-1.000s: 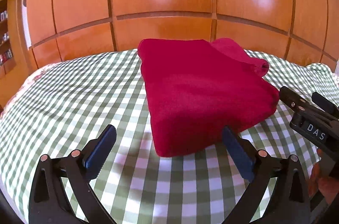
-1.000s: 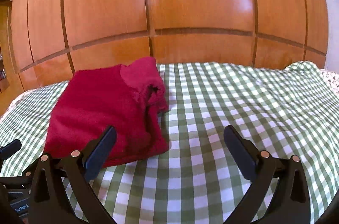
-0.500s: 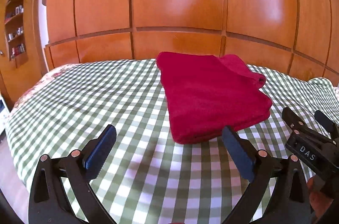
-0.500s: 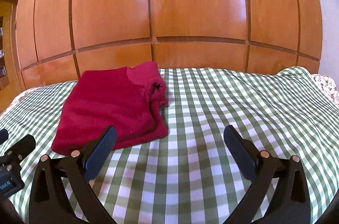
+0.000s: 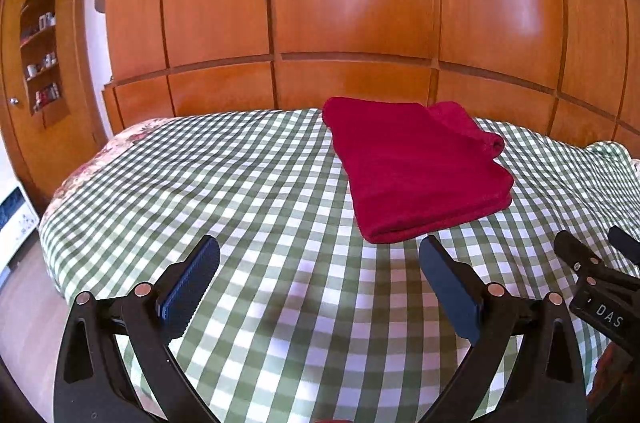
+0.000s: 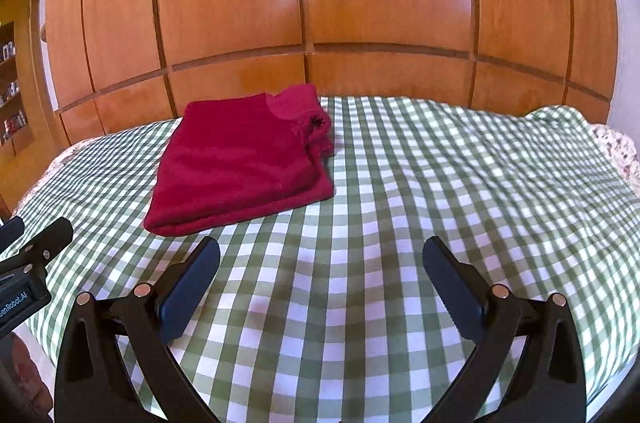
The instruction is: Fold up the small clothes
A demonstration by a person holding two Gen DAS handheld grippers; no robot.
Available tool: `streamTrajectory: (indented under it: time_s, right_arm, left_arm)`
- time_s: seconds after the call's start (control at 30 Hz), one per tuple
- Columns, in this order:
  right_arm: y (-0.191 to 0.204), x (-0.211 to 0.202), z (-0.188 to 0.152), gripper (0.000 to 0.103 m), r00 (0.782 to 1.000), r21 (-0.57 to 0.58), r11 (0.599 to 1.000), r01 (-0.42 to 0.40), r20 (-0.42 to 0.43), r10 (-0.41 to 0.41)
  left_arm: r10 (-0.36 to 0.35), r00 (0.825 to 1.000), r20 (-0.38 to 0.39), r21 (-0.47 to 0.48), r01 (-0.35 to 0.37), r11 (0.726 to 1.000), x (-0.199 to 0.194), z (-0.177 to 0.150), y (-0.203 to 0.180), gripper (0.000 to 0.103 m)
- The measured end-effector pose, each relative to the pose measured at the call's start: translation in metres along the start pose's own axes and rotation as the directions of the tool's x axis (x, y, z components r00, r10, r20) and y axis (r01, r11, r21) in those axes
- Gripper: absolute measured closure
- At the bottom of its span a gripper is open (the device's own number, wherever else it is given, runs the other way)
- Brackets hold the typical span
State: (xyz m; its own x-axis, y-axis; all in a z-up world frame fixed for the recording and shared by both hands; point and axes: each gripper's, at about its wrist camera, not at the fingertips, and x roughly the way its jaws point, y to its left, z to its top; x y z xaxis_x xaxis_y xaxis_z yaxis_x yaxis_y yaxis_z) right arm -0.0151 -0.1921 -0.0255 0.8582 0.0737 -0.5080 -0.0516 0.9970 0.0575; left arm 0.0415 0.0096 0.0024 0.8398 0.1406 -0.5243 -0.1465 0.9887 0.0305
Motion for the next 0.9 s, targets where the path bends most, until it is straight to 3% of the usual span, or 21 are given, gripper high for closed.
streamTrajectory:
  time_s: [0.23,0.9]
  right_arm:
    - [0.007,-0.023,0.013,0.002,0.998,-0.017,1.0,0.008,0.063,-0.007]
    - [0.008,-0.021,0.012,0.002,0.999,-0.038,0.999,0.005,0.048,-0.004]
  left_arm:
    - [0.003,1.0,0.008,0.013,-0.004,1.0,-0.01,0.0,0.001,0.004]
    - [-0.009,1.0,-0.014,0.008,0.009,1.0,-0.01,0.0,0.002,0.004]
